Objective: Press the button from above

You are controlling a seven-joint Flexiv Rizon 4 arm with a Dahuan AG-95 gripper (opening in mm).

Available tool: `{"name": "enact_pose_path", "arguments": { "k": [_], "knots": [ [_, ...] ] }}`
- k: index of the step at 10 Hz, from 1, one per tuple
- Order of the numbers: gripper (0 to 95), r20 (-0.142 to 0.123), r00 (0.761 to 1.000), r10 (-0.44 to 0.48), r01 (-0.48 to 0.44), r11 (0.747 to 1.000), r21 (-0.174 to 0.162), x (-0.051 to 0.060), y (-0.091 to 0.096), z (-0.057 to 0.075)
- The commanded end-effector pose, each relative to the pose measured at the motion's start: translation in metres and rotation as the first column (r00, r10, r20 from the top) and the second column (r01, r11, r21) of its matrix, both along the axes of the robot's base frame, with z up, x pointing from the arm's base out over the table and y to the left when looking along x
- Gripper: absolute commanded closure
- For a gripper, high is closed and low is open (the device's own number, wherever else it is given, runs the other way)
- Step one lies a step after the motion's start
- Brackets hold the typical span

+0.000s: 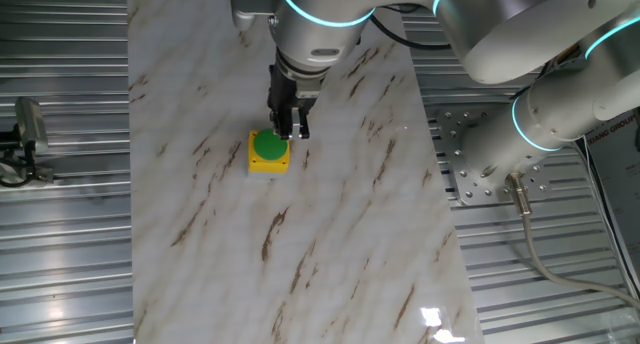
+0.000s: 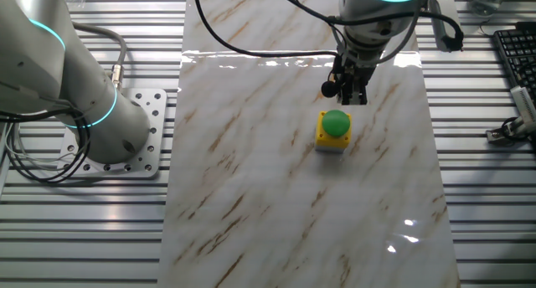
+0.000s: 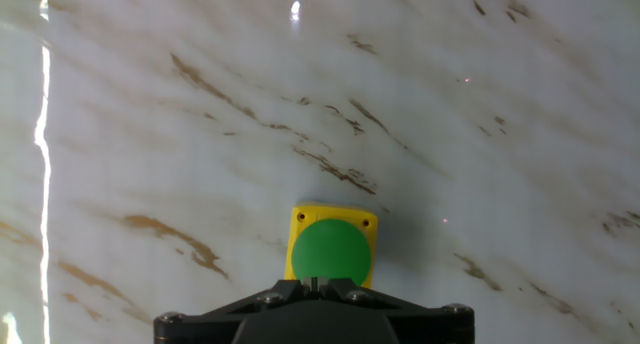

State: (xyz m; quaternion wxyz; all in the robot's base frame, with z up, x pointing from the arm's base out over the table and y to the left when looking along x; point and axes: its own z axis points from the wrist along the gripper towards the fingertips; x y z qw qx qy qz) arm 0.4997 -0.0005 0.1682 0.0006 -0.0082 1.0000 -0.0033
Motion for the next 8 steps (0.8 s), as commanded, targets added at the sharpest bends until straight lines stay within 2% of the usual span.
{"name": "enact_pose_path", "arguments": {
  "k": [1, 8],
  "knots": [
    [95.0, 0.001, 1.0, 0.004, -0.004, 1.0, -0.001, 0.0, -0.0002, -0.0004],
    [95.0, 0.007, 1.0, 0.019, -0.019, 1.0, -0.006, 0.0016, -0.0028, -0.0084]
  ]
}}
